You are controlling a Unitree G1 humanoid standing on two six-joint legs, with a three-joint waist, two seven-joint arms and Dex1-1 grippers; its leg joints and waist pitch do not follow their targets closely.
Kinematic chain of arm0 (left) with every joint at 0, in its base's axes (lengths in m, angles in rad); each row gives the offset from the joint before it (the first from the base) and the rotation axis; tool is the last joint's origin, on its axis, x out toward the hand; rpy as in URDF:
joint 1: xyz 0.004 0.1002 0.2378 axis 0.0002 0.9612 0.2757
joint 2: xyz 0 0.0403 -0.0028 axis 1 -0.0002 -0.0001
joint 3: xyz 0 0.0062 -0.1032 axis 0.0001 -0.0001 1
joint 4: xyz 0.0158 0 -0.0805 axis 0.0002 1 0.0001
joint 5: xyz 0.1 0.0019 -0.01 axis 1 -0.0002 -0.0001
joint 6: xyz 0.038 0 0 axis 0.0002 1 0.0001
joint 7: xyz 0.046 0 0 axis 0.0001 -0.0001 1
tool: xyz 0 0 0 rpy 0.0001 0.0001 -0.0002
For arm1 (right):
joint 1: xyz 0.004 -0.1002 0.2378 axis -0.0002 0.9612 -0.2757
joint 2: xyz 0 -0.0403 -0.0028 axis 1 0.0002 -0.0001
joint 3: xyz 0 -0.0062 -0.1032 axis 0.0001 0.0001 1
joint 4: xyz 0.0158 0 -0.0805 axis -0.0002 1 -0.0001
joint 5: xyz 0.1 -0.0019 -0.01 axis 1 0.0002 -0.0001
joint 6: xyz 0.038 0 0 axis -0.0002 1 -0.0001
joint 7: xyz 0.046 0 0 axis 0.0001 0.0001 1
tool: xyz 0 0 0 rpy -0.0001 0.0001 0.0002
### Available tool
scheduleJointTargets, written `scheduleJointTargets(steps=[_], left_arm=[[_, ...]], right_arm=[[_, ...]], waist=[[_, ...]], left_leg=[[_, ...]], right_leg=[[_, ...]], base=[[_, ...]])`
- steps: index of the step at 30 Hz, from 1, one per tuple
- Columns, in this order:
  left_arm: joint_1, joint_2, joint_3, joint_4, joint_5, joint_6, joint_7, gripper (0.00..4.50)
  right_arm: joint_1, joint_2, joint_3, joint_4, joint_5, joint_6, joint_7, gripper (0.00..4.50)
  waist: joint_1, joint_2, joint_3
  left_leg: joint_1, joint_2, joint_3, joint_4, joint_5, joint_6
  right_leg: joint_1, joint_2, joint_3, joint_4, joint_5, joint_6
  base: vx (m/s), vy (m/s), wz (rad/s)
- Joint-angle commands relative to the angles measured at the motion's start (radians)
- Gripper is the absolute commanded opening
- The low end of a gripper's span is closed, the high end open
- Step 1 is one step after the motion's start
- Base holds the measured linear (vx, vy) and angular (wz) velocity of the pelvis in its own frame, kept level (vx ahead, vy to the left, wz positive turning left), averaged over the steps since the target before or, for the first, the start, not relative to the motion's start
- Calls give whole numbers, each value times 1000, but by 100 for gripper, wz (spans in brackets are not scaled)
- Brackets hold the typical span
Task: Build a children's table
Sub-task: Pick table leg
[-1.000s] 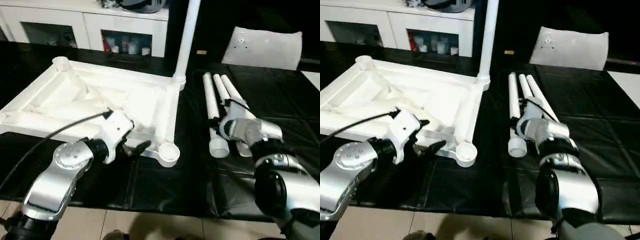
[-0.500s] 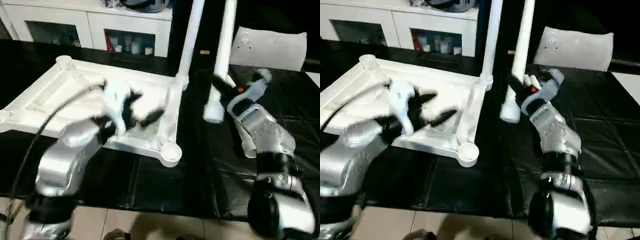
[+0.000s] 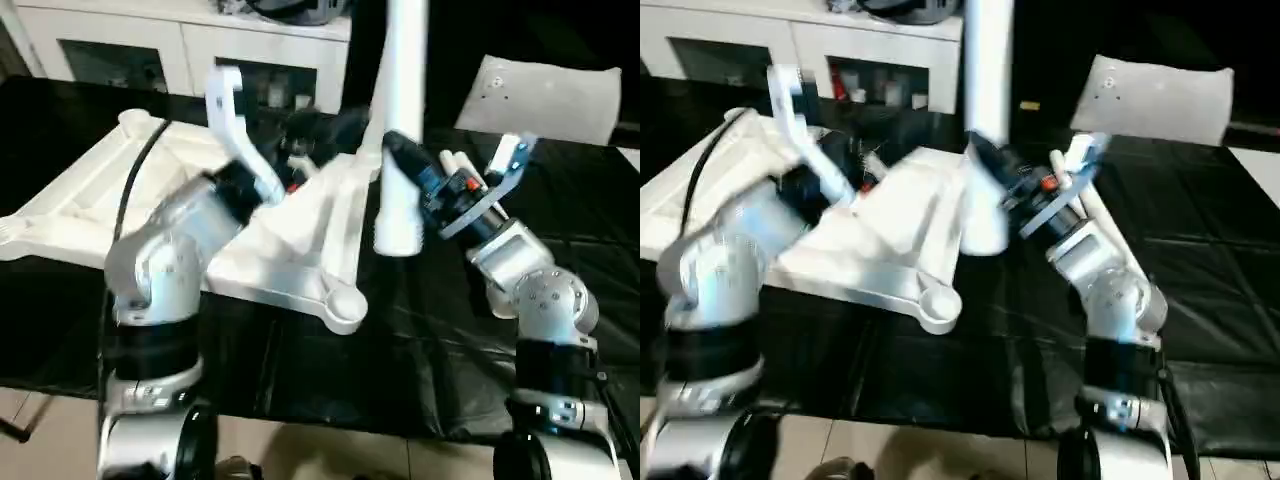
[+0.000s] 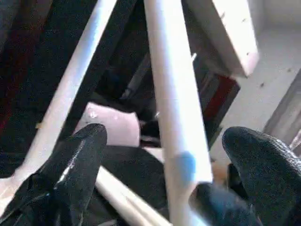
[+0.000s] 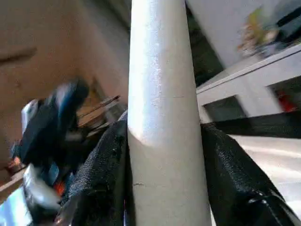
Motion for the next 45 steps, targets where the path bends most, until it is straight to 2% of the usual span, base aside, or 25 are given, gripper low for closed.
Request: scheduleJointTargets(steps=[1,4,7,10,11,12,13,15,19,20,21,22,23,24,25,26,32,33,34,36,42,45], left_arm=[[-22,-10,0,10,-33,27,16,450],[-39,-26,-3,21,-55,48,29,450],[-43,-27,-24,30,-24,35,46,450],[-42,-29,-31,33,-14,24,51,450],[-41,-36,-28,32,-23,22,58,423],[-37,-46,-21,27,-32,25,75,416],[-37,-46,-21,27,-32,25,75,416],[-18,-45,-30,13,-15,39,111,416],[2,-41,-43,2,5,41,132,416],[17,-42,-50,-7,18,40,148,416],[17,-42,-50,-7,18,40,148,416],[27,-44,-56,-14,29,41,163,416],[27,-44,-56,-14,29,41,163,416],[31,-41,-66,-19,39,40,165,416],[35,-38,-76,-20,52,37,170,416],[40,-36,-89,-20,73,21,180,416],[46,-40,-107,-14,116,-34,215,416],[47,-48,-104,-13,131,-52,239,416],[47,-48,-104,-13,131,-52,239,416],[53,-71,-90,-21,137,-65,277,416],[78,-108,-74,-47,99,-71,284,416],[107,-92,-104,-63,96,-82,242,416]], right_arm=[[11,-6,14,-46,14,15,17,185],[35,-13,64,-73,-6,18,32,185],[53,-19,109,-94,-35,0,43,185],[60,-19,133,-102,-56,-18,44,185],[66,-20,158,-106,-88,-42,37,185],[72,-22,189,-109,-136,-80,24,185],[72,-22,189,-109,-136,-80,24,185],[79,-29,256,-110,-255,-187,-10,185],[82,-28,296,-105,-331,-259,-43,185],[85,-28,329,-101,-389,-309,-67,185],[85,-28,329,-101,-389,-309,-67,185],[86,-30,357,-97,-446,-352,-96,185],[86,-30,357,-97,-446,-352,-96,185],[87,-36,375,-97,-474,-370,-104,185],[87,-36,387,-94,-497,-388,-119,185],[88,-31,398,-89,-519,-407,-134,185],[94,-15,418,-76,-569,-458,-179,185],[101,-2,422,-67,-586,-487,-200,185],[101,-2,422,-67,-586,-487,-200,185],[118,23,426,-55,-608,-536,-234,185],[161,74,416,-42,-577,-614,-241,185],[183,82,422,-33,-564,-653,-216,185]], waist=[[5,-3,-69],[9,-3,-69],[8,-5,-69],[9,-3,-67],[9,-1,-67],[9,4,-67],[9,2,-67],[7,4,-67],[3,7,-66],[2,9,-66],[-1,8,-65],[1,11,-67],[-2,10,-66],[-2,14,-67],[-2,12,-66],[-2,17,-66],[-7,14,-65],[-7,10,-65],[-7,12,-64],[-8,11,-65],[-9,15,-64],[-9,16,-64]], left_leg=[[32,45,-24,-71,-246,-33],[30,47,-26,-72,-240,-35],[27,46,-26,-73,-242,-37],[28,46,-29,-75,-260,-47],[28,46,-30,-75,-264,-49],[28,48,-31,-76,-271,-58],[27,48,-31,-76,-272,-62],[27,48,-32,-77,-279,-71],[28,48,-33,-78,-300,-70],[29,47,-33,-78,-307,-69],[27,47,-34,-79,-309,-72],[29,49,-35,-79,-312,-73],[27,48,-35,-80,-312,-73],[30,47,-34,-78,-315,-69],[29,48,-34,-79,-313,-69],[29,48,-35,-79,-317,-71],[29,47,-35,-80,-341,-69],[29,47,-34,-79,-340,-64],[29,47,-34,-80,-342,-65],[28,47,-34,-79,-341,-65],[29,48,-36,-81,-371,-59],[28,49,-37,-83,-375,-57]], right_leg=[[34,-57,31,-83,-310,-145],[35,-58,31,-82,-294,-139],[36,-58,31,-84,-296,-134],[35,-60,31,-89,-333,-112],[35,-61,31,-89,-337,-112],[34,-62,31,-89,-335,-112],[34,-61,31,-90,-334,-110],[33,-61,31,-89,-328,-109],[32,-59,32,-89,-336,-107],[32,-57,32,-90,-334,-106],[32,-55,31,-90,-327,-105],[32,-57,31,-89,-320,-108],[33,-55,32,-87,-312,-109],[32,-54,32,-87,-302,-112],[32,-54,32,-87,-297,-113],[32,-53,32,-86,-291,-112],[32,-51,33,-87,-291,-109],[33,-51,33,-87,-286,-109],[31,-52,34,-88,-287,-111],[31,-52,34,-87,-283,-111],[30,-52,33,-90,-302,-107],[30,-51,33,-90,-293,-107]], base=[[0,0,0],[0,0,0],[0,0,0],[0,0,0],[0,0,0],[0,0,0],[0,0,0],[0,0,0],[0,0,0],[0,0,0],[0,0,0],[0,0,0],[0,0,0],[0,0,0],[0,0,0],[0,0,0],[0,0,0],[0,0,0],[0,0,0],[0,0,0],[0,0,0],[0,0,0]])
